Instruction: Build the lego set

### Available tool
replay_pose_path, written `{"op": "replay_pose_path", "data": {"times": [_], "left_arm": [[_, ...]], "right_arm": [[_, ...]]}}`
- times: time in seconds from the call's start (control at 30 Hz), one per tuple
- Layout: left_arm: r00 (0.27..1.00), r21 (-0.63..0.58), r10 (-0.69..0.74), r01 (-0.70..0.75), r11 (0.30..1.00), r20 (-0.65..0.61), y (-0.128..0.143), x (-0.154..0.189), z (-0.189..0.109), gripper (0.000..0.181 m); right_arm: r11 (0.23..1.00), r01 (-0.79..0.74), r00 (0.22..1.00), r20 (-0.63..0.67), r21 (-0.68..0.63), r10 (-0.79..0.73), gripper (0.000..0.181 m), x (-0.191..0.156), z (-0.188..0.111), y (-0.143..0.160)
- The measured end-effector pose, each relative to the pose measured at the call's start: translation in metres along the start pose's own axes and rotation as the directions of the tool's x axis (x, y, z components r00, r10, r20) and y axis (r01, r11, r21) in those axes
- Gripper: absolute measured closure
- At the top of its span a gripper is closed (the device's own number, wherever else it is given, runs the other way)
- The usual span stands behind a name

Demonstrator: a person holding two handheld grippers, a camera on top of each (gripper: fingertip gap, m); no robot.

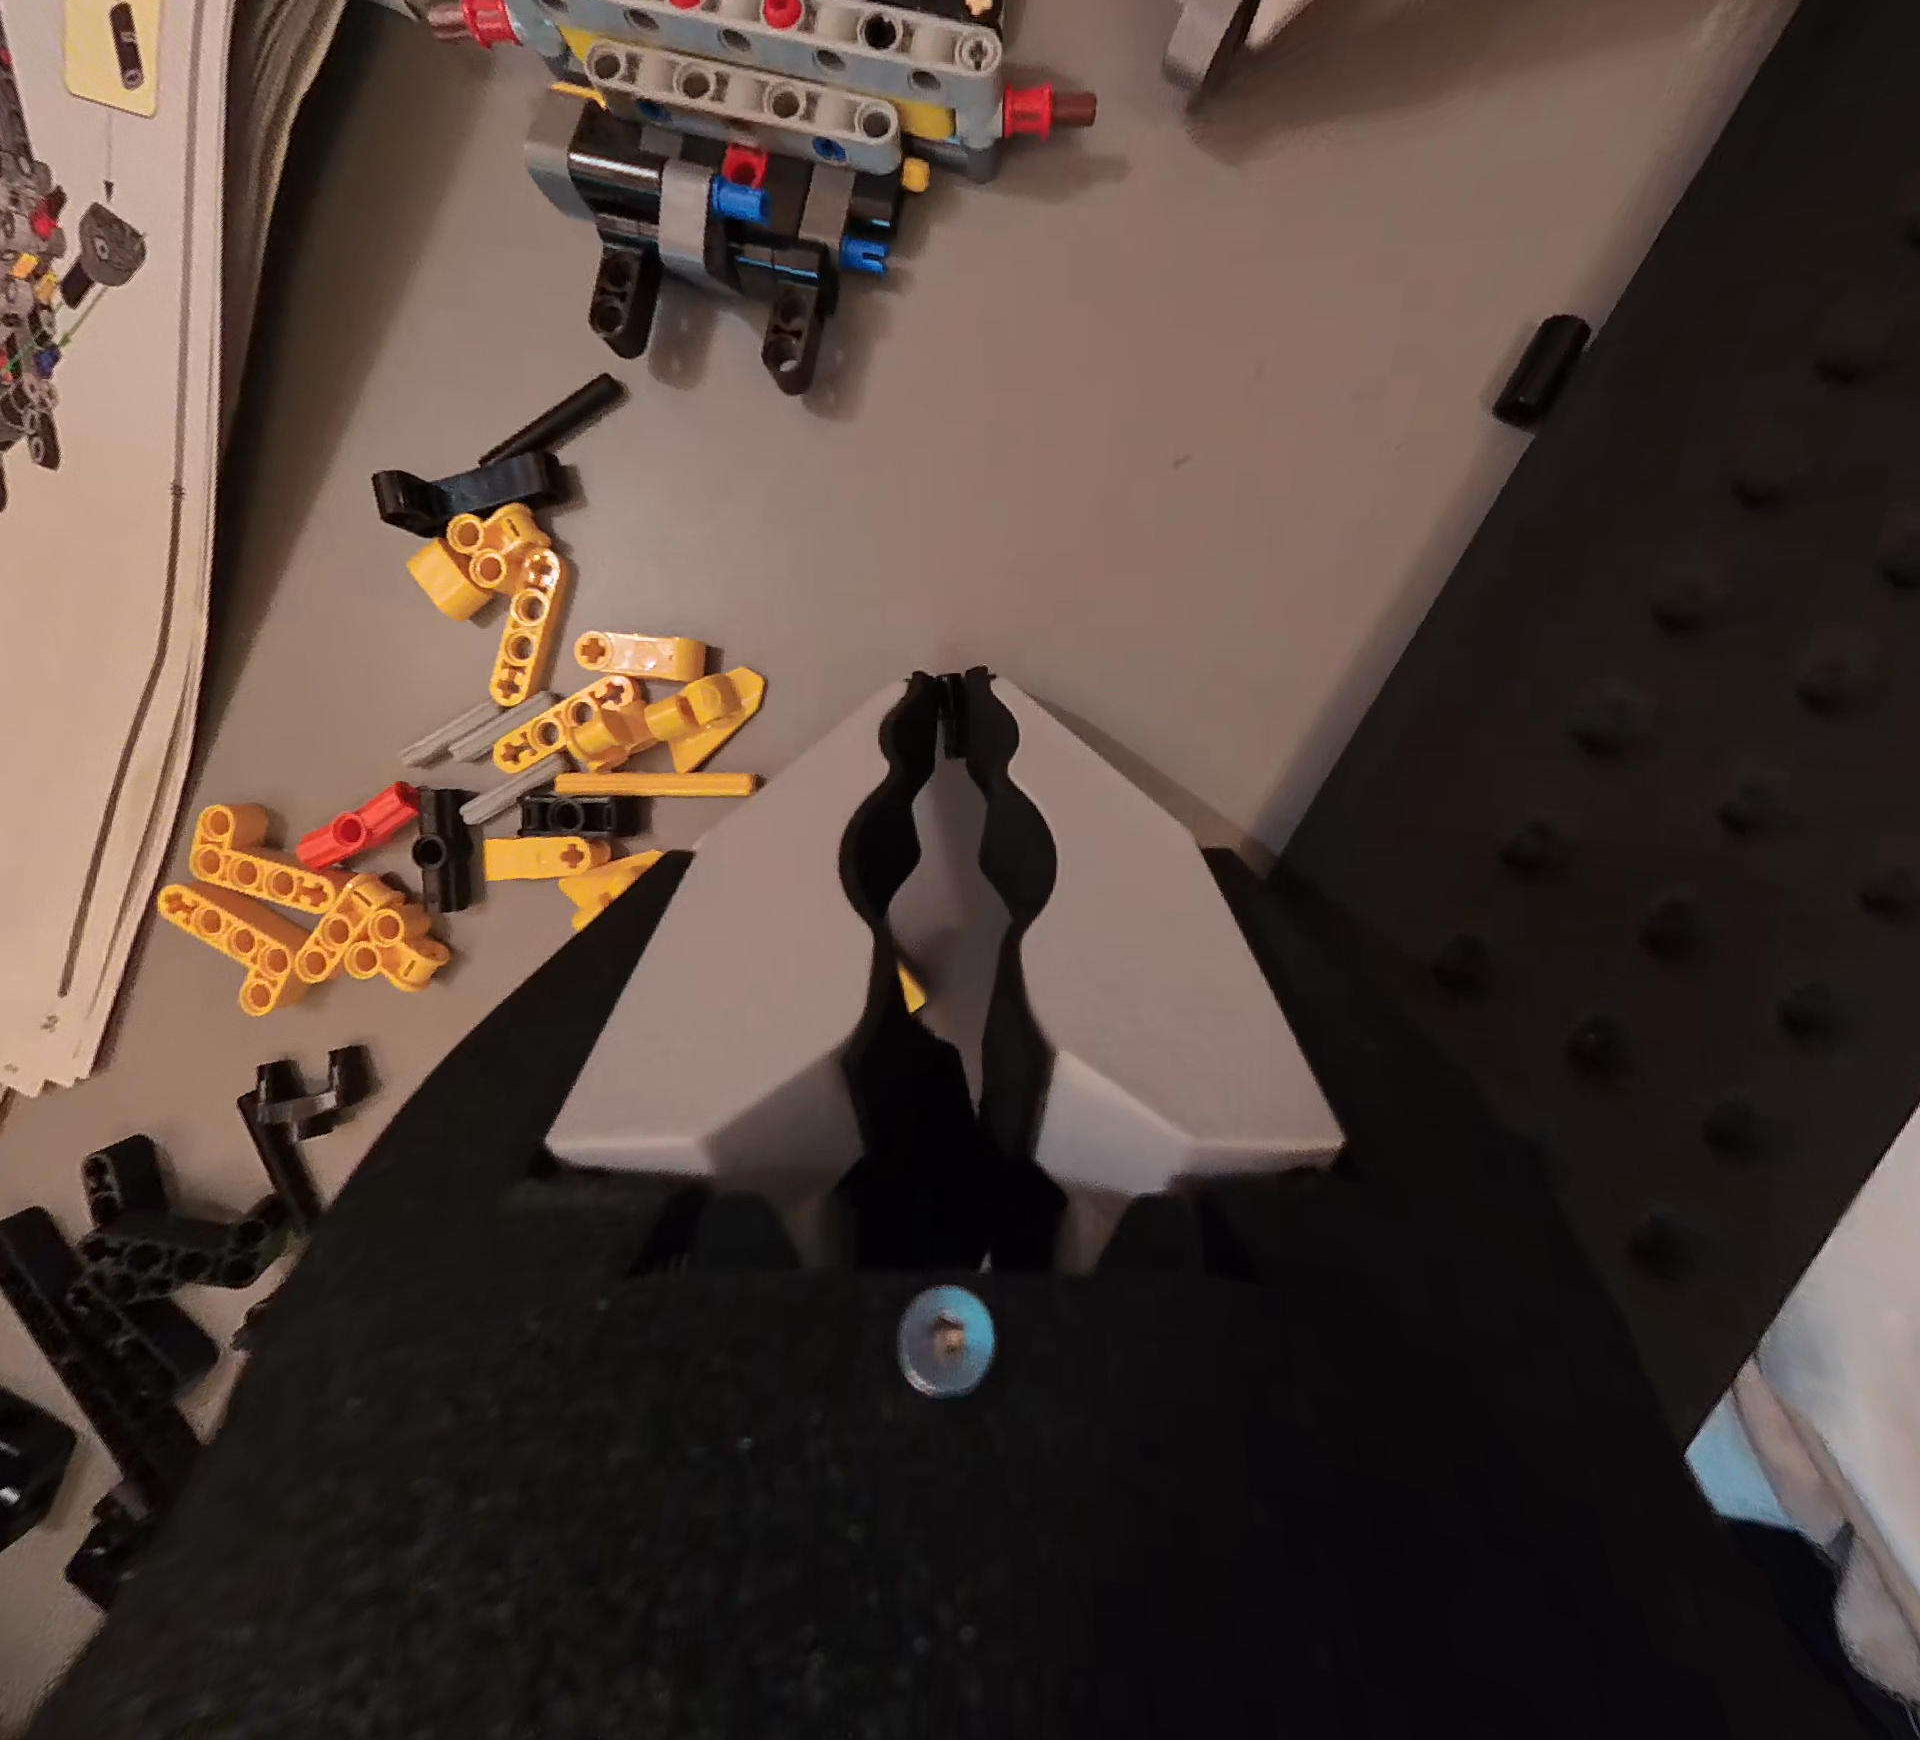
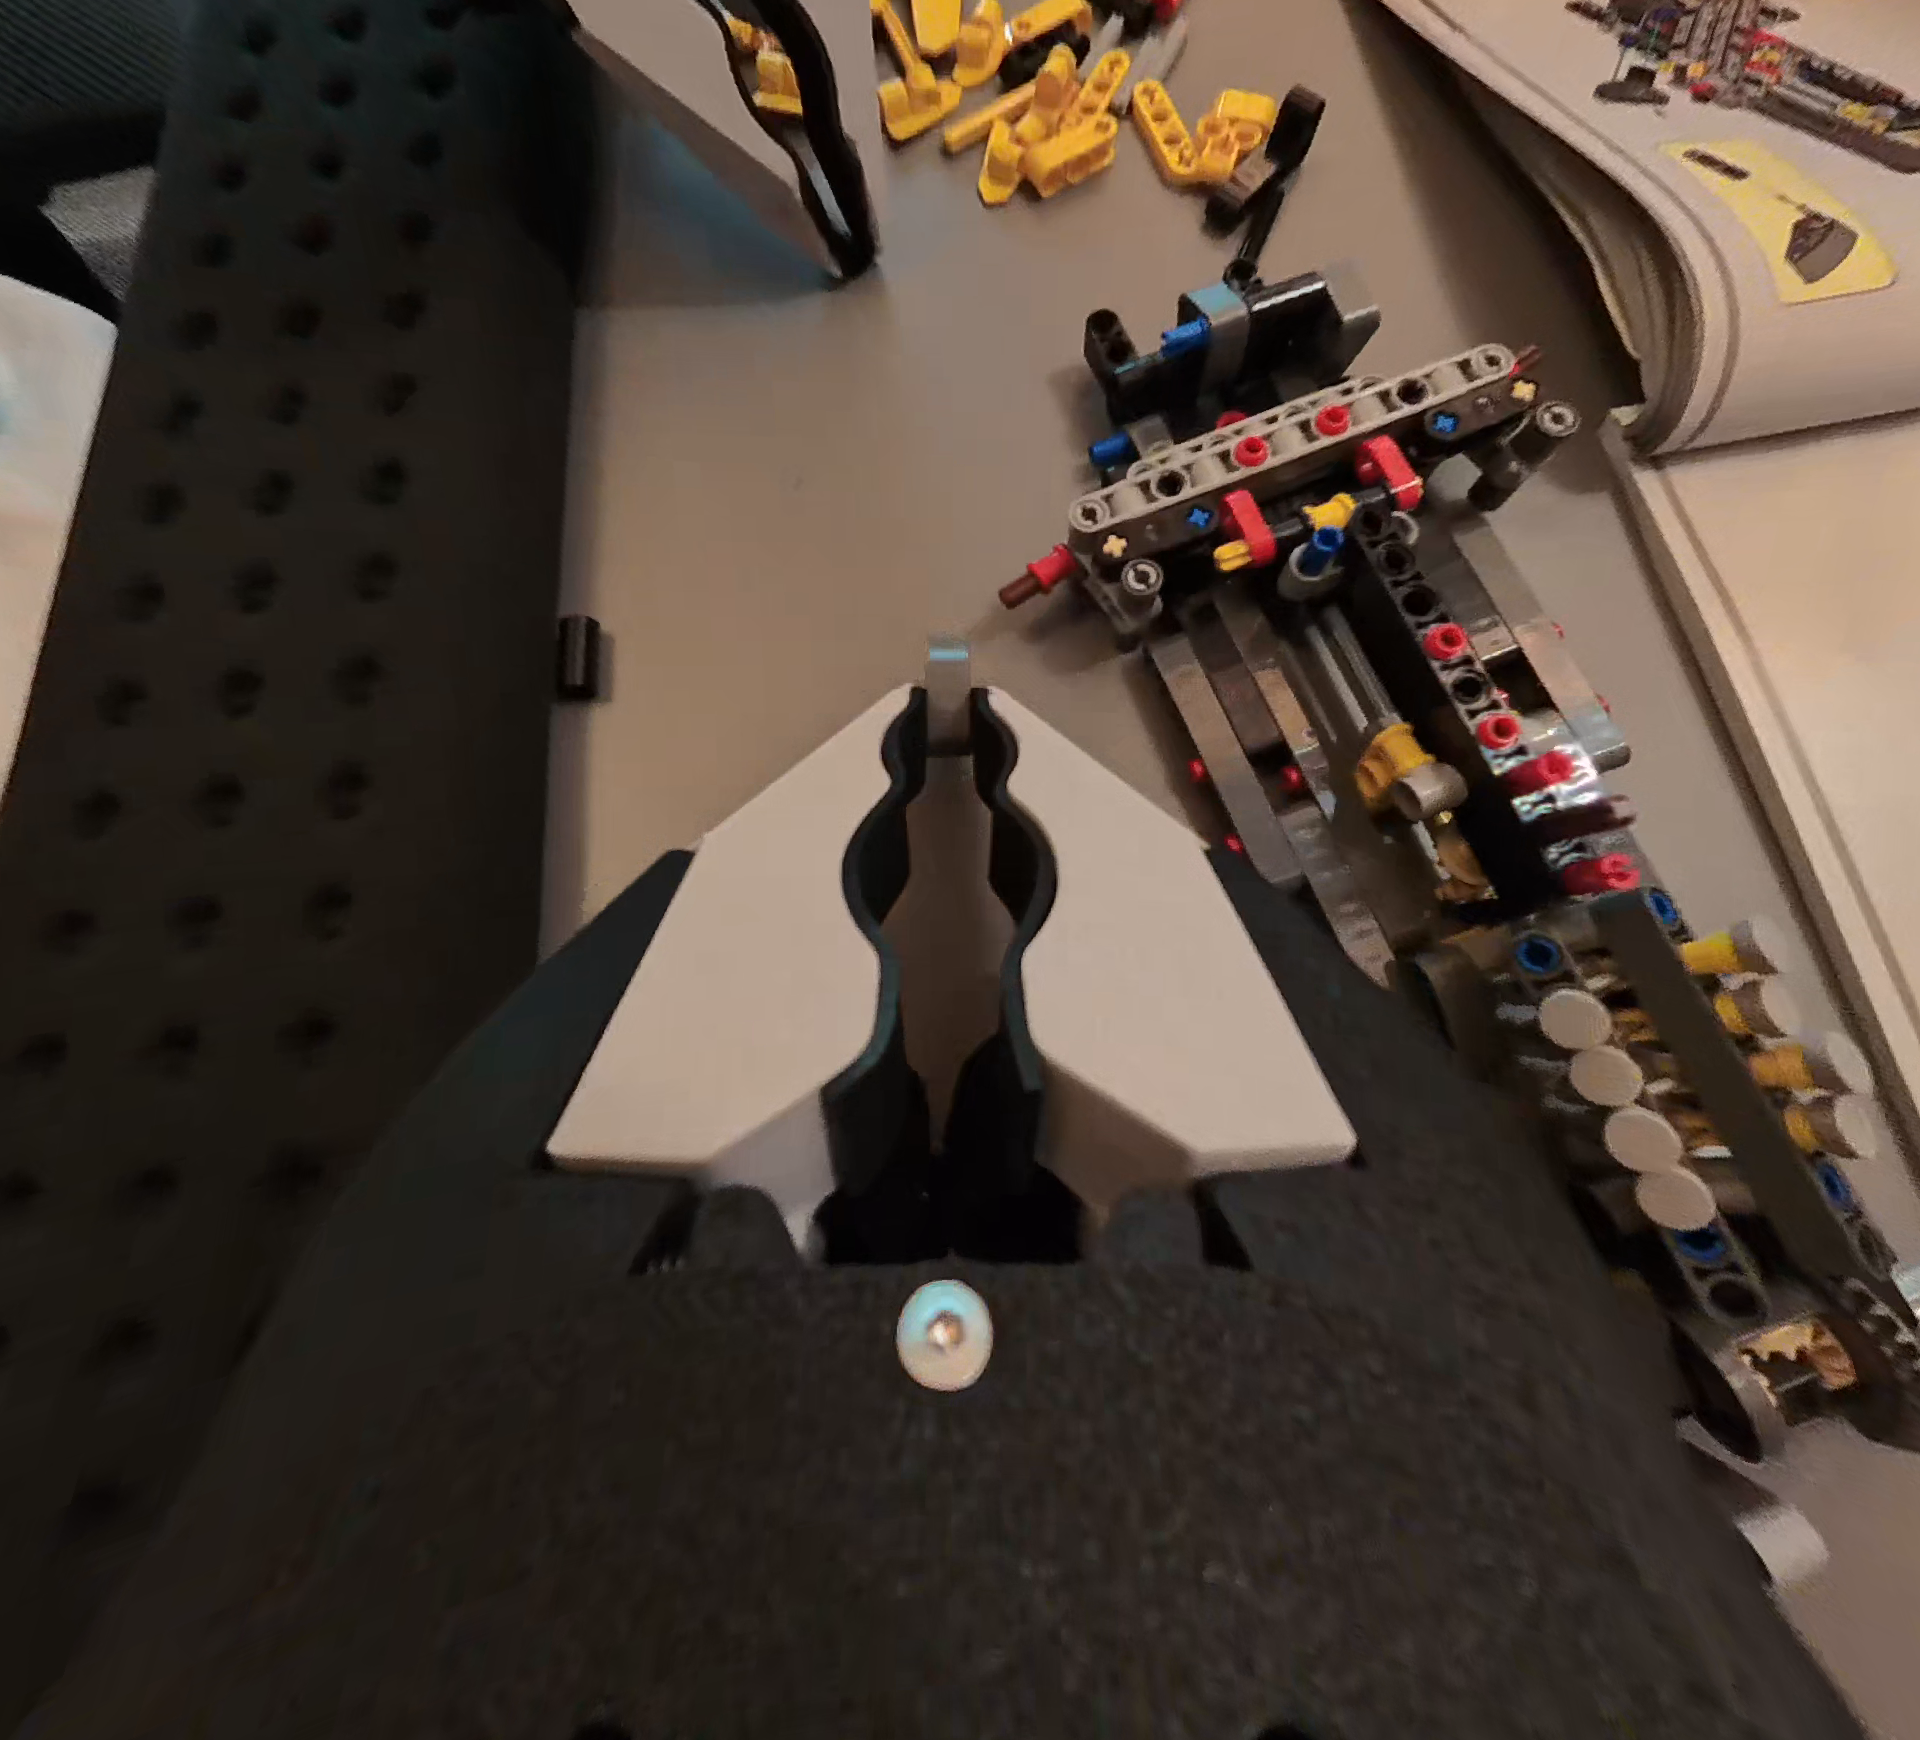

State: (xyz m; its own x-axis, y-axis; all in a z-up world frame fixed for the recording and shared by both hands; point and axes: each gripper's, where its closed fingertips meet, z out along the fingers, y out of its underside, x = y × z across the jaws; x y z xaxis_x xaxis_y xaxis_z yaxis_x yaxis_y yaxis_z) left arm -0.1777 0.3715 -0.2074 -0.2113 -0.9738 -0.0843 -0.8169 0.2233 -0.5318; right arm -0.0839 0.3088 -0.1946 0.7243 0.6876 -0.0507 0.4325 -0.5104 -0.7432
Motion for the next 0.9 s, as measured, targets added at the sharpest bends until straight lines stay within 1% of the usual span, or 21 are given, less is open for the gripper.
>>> {"op": "replay_pose_path", "data": {"times": [0.07,0.17,0.27,0.3,0.37,0.43,0.6,0.67,0.8,0.83,0.87,0.9], "left_arm": [[1.0,0.039,-0.006,0.006,0.999,-0.002,-0.005,0.003,-0.001,0.177],[1.0,0.097,-0.024,0.025,0.995,-0.013,-0.012,0.007,-0.002,0.171],[1.0,0.113,-0.014,0.014,0.994,-0.006,-0.012,0.009,-0.002,0.17],[1.0,0.119,-0.007,0.009,0.993,-0.01,-0.013,0.01,-0.003,0.168],[1.0,0.146,-0.005,0.005,0.989,-0.006,-0.015,0.012,-0.008,0.167],[1.0,0.168,-0.018,0.02,0.986,-0.012,-0.014,0.013,-0.014,0.166],[0.998,0.157,-0.056,0.051,0.986,0.024,-0.004,0.001,-0.016,0.166],[0.997,0.152,-0.062,0.056,0.987,0.036,-0.003,-0.005,-0.014,0.165],[1.0,0.135,-0.03,0.03,0.99,0.001,-0.004,-0.003,-0.003,0.166],[1.0,0.121,-0.025,0.025,0.992,-0.005,-0.002,-0.003,0.001,0.167],[1.0,0.122,-0.024,0.026,0.992,-0.017,-0.004,-0.002,0.002,0.175],[1.0,0.118,-0.017,0.02,0.993,-0.025,-0.004,-0.001,0.003,0.177]], "right_arm": [[0.999,0.017,1.0,-0.018,-0.045,-0.018,0.174,0.001,0.004,0.009],[0.999,0.027,0.999,-0.039,-0.046,-0.029,0.174,0.001,0.004,0.011],[0.999,0.013,0.999,-0.041,-0.033,-0.015,0.174,0.001,0.004,0.012],[0.999,0.005,0.999,-0.036,-0.031,-0.007,0.172,0.0,0.004,0.011],[0.999,-0.015,0.999,-0.044,-0.03,0.014,0.162,0.001,0.003,0.012],[0.999,-0.026,0.998,-0.066,-0.027,0.024,0.161,0.003,-0.001,0.012],[0.993,-0.069,0.989,-0.126,0.098,0.081,0.16,0.006,-0.011,-0.011],[0.985,-0.092,0.99,-0.093,0.143,0.106,0.16,0.0,-0.008,-0.022],[0.976,-0.102,0.994,-0.022,0.194,0.108,0.161,-0.012,0.003,-0.038],[0.975,-0.102,0.995,-0.002,0.198,0.104,0.161,-0.014,0.006,-0.041],[0.974,-0.102,0.995,0.018,0.2,0.101,0.162,-0.017,0.009,-0.044],[0.973,-0.104,0.994,0.039,0.205,0.098,0.162,-0.02,0.012,-0.047]]}}
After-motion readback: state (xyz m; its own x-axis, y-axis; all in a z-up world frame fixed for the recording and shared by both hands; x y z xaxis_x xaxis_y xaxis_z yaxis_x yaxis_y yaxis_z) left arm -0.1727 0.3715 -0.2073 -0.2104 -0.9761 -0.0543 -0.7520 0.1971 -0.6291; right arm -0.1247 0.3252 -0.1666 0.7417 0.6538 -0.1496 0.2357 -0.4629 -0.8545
